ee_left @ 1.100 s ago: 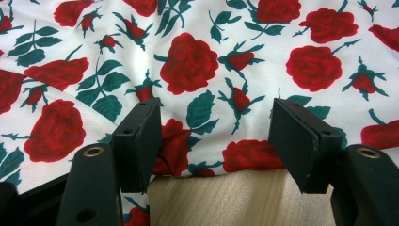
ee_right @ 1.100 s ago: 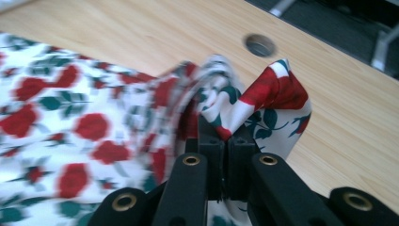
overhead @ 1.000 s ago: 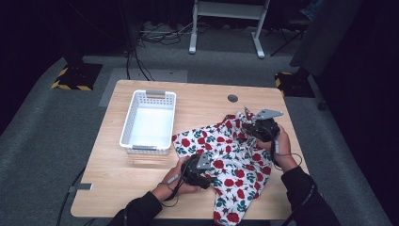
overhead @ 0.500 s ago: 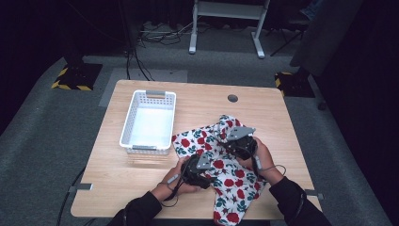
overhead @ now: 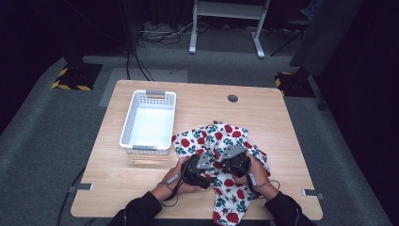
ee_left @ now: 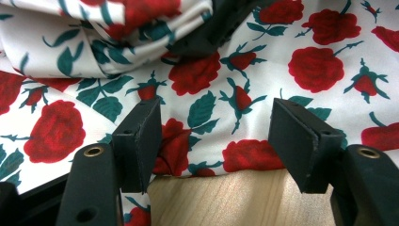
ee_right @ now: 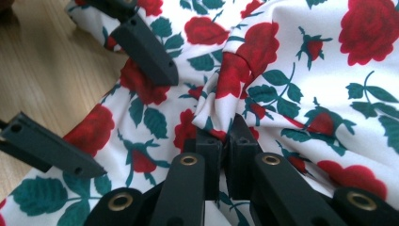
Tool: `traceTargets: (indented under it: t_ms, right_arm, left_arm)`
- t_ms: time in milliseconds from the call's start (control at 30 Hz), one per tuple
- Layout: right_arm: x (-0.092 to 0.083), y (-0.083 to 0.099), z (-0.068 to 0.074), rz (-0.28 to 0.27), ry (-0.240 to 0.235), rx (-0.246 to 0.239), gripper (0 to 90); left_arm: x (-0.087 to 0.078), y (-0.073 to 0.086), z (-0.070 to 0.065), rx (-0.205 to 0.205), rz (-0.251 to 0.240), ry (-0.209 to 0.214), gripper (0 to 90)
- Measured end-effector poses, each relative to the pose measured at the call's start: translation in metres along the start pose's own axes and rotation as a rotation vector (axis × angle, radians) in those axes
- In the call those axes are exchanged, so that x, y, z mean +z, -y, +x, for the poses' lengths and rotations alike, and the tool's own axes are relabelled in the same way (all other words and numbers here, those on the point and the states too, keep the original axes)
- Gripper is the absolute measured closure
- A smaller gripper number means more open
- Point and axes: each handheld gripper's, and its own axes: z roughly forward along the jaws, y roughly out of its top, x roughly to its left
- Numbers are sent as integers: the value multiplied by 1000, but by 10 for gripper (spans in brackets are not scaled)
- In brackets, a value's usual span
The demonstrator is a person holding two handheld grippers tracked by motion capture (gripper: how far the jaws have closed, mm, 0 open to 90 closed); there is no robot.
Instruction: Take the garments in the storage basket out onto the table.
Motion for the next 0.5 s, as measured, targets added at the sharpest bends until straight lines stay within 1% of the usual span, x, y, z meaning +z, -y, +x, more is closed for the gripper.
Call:
traceTargets:
  t_ms: [200, 333, 400, 500]
  right_arm:
    - [4, 4, 3, 5, -8, 7, 862]
    - [4, 5, 2, 2, -14, 14, 858]
    - [4, 6, 2, 0, -21, 23, 835]
    - [0, 6, 3, 1, -32, 6, 785]
  left_arm:
    - [0, 0, 0, 0, 0, -1, 352]
    - [0, 0, 0, 0, 0, -1, 352]
    - [0, 0, 0, 0, 0, -1, 352]
    - [0, 0, 0, 0, 0, -1, 352]
